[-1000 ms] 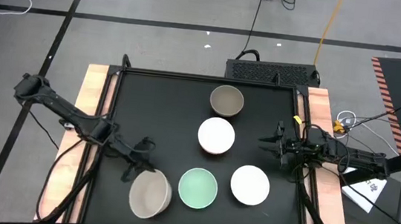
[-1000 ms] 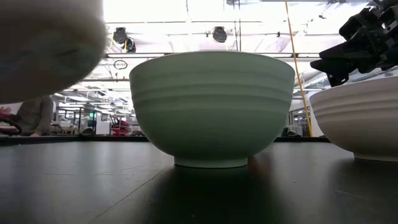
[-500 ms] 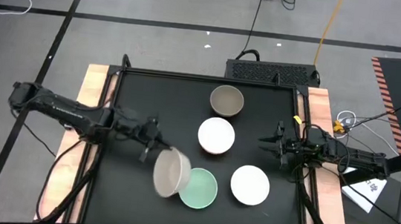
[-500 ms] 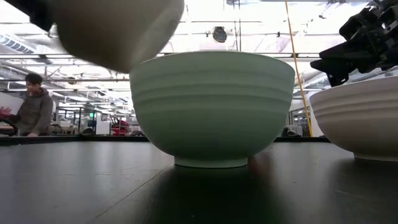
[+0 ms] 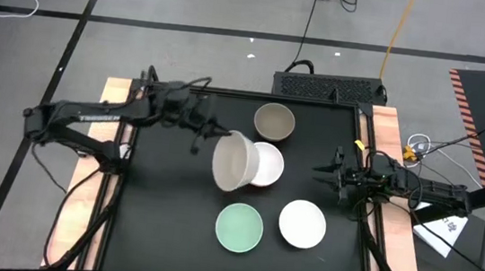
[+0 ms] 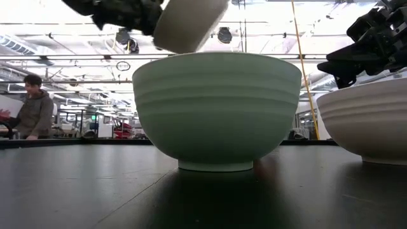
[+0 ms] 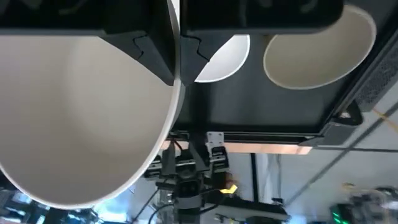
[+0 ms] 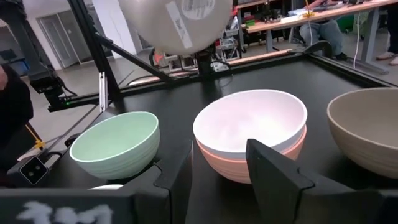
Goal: Nest bowls inside each other
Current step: Stack the light gray bowl on the top white bowl
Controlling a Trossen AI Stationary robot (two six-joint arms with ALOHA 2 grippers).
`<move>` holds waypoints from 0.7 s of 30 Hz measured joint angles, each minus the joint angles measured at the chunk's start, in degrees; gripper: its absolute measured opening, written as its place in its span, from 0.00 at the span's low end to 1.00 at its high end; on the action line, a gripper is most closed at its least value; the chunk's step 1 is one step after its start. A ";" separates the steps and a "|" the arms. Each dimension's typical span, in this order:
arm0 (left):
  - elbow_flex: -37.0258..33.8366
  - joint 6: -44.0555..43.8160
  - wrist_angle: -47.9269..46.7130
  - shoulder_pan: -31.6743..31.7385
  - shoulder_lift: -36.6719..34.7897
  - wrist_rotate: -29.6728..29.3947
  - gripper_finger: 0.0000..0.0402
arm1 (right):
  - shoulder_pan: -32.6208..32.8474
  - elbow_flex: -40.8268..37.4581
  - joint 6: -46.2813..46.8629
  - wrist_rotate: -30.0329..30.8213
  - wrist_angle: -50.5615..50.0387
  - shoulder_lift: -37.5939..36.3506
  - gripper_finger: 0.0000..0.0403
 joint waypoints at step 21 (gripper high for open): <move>57.20 11.71 -52.14 1.78 40.52 -0.88 0.01 | 0.01 0.00 -0.83 0.02 -0.02 0.12 0.35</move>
